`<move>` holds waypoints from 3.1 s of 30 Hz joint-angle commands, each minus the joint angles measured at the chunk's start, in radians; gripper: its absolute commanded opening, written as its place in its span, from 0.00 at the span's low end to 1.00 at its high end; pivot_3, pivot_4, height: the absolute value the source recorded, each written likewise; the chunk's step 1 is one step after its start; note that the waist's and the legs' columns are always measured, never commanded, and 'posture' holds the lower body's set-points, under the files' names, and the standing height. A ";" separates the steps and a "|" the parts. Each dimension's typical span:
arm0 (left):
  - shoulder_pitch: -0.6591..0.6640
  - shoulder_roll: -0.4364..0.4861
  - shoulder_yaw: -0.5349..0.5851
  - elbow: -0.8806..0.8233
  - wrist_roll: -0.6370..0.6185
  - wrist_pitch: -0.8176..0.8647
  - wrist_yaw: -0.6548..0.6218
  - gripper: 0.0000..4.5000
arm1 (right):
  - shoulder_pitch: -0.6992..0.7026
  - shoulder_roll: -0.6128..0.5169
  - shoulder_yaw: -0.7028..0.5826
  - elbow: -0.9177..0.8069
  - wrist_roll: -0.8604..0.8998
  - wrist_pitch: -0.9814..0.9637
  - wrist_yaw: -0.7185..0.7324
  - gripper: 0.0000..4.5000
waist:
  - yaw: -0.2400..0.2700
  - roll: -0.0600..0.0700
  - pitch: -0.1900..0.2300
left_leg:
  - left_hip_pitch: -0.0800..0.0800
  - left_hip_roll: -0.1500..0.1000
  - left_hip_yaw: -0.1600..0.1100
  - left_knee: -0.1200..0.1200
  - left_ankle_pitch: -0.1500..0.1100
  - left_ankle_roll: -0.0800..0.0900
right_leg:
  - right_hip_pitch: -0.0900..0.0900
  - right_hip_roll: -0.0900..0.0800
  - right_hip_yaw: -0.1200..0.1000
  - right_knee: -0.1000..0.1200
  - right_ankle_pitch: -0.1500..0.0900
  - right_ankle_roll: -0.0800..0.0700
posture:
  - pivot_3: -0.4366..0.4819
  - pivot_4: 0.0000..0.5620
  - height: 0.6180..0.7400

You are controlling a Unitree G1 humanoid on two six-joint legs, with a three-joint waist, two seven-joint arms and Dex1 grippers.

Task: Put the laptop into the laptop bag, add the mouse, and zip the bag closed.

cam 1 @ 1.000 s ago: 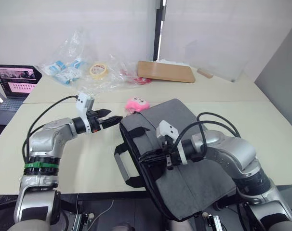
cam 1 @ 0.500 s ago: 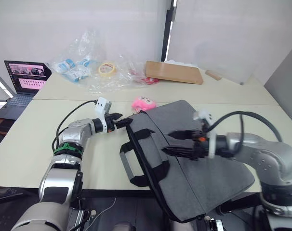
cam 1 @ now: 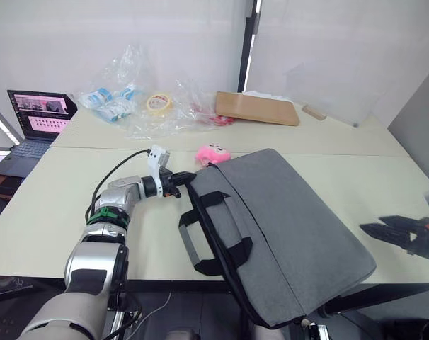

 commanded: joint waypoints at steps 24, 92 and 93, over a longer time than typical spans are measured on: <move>0.115 0.015 0.041 -0.208 -0.005 0.011 0.062 0.00 | 0.012 0.068 0.045 -0.043 0.048 0.130 -0.031 0.66 | -0.012 0.000 0.000 | 0.002 0.001 0.000 0.000 0.001 -0.003 | 0.000 -0.001 0.002 0.001 0.001 0.002 | 0.48 0.27 1.00; 0.532 0.249 0.156 -0.840 -0.373 0.584 0.196 1.00 | -0.346 0.283 0.102 0.012 0.092 0.408 -0.109 1.00 | -0.028 0.009 0.002 | 0.003 0.002 -0.002 -0.006 0.006 -0.015 | -0.002 0.004 0.002 0.006 -0.001 -0.005 | 0.48 0.27 1.00; 0.510 0.246 0.142 -0.811 -0.365 0.576 0.183 1.00 | -0.343 0.303 0.086 -0.007 0.111 0.434 -0.128 1.00 | -0.026 0.009 0.002 | 0.004 0.002 -0.001 -0.006 0.007 -0.015 | -0.002 0.004 0.003 0.007 -0.001 -0.005 | 0.48 0.27 1.00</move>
